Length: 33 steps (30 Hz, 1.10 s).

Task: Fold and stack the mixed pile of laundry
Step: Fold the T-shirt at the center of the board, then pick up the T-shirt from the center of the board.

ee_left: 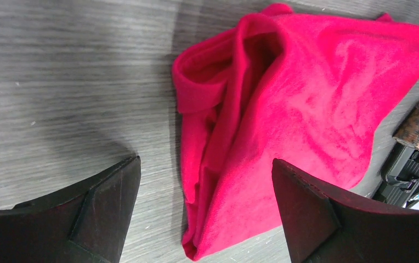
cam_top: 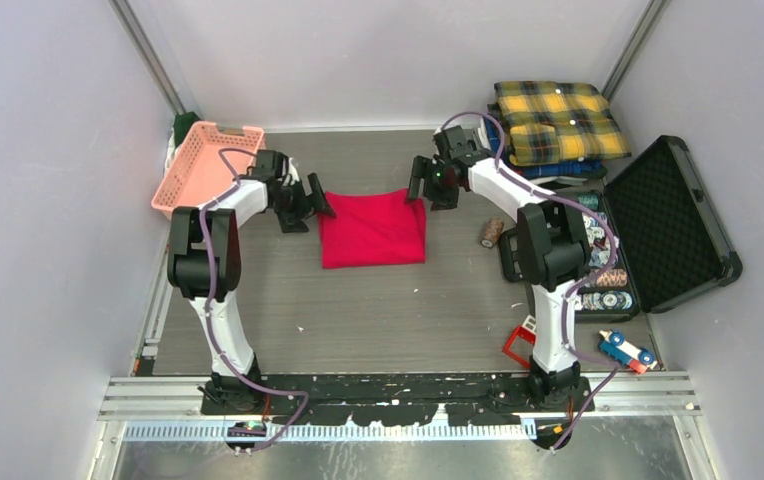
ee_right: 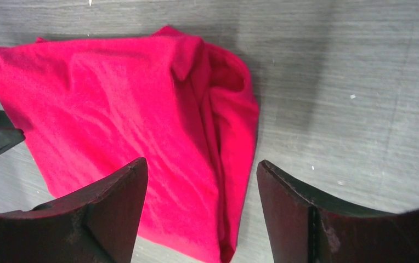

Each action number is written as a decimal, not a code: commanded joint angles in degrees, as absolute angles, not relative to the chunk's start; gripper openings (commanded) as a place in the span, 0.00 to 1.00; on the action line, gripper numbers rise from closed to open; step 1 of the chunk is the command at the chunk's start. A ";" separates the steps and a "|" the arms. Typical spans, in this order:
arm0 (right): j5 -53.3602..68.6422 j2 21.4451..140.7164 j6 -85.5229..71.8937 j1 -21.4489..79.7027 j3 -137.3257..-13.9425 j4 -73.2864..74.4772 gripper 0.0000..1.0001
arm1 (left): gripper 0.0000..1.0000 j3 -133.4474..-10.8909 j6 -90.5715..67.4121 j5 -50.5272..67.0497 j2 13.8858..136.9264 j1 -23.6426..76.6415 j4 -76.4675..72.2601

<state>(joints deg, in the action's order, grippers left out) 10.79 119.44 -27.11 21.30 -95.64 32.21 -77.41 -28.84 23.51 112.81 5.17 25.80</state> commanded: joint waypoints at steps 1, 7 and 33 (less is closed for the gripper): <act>14.39 121.41 -27.23 21.07 -96.03 26.46 0.78 | 0.91 -77.33 -26.72 26.47 109.97 5.19 19.47; 13.10 125.32 -26.61 21.04 -98.83 28.17 0.78 | 0.84 -78.06 -27.02 26.89 112.67 5.27 19.00; 21.33 133.85 -34.66 22.48 -103.39 22.60 0.34 | 0.64 -78.22 -28.88 29.00 116.19 5.64 16.72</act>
